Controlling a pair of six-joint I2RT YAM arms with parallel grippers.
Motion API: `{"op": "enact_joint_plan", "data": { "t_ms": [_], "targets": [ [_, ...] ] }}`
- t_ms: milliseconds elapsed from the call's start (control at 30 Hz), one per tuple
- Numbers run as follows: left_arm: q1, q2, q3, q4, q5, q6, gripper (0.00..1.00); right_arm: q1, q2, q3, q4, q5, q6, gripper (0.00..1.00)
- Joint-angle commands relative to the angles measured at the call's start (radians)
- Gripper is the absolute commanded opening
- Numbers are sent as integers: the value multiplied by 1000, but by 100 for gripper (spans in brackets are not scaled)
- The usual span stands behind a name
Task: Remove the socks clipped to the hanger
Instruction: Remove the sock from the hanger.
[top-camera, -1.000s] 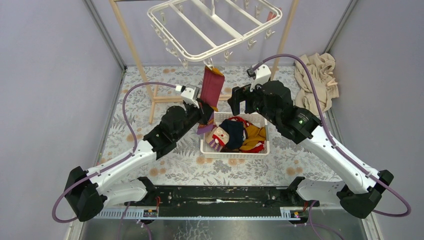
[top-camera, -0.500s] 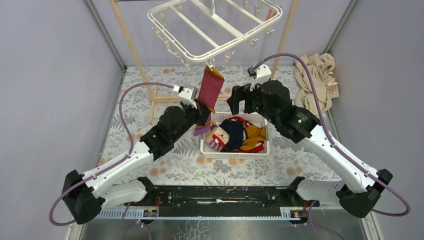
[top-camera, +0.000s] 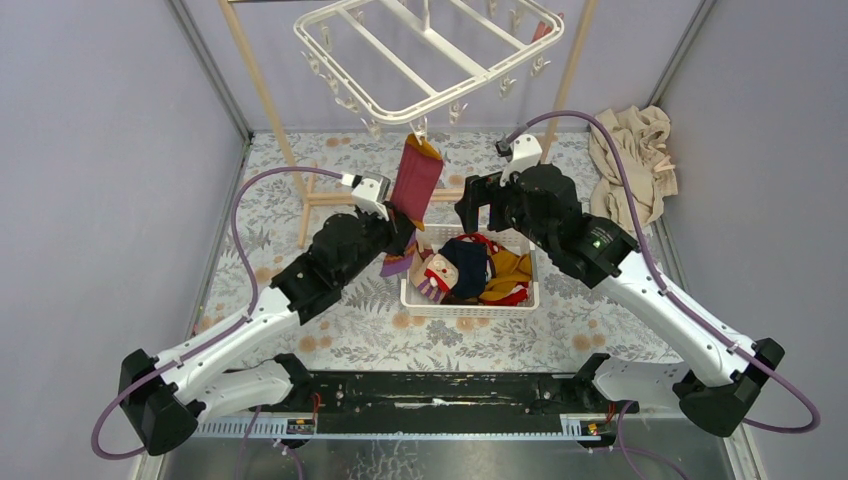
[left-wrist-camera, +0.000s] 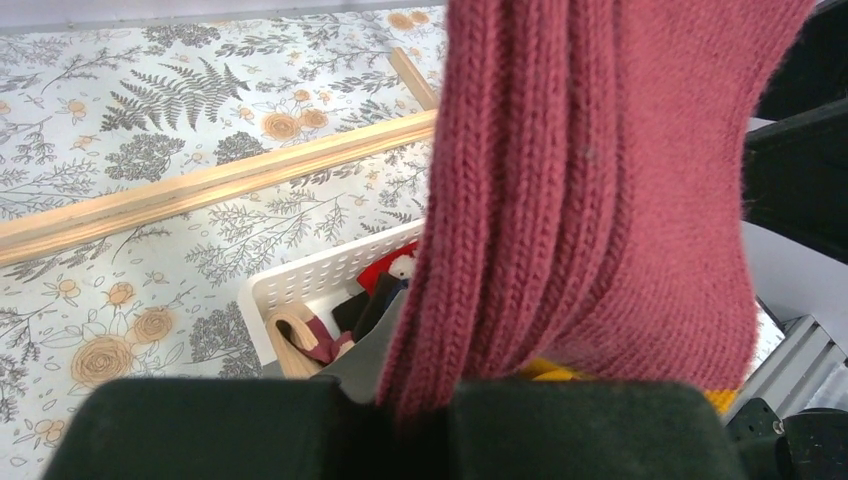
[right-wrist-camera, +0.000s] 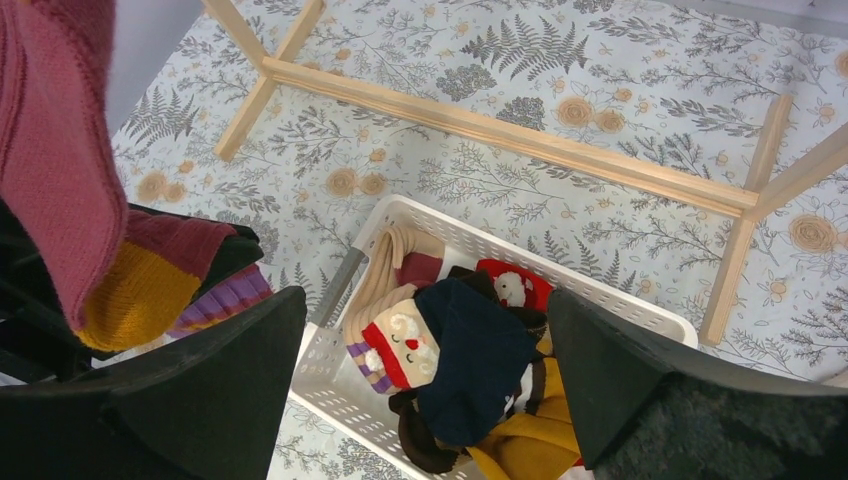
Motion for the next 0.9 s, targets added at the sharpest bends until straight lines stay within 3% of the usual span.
{"op": "enact_joint_plan", "data": {
  "t_ms": [0, 867],
  "targets": [
    [-6, -29, 36, -35, -26, 1, 6, -9, 15, 25, 38, 13, -8, 98],
    [-6, -165, 68, -194, -60, 0, 6, -9, 145, 64, 129, -69, 55, 97]
  ]
}}
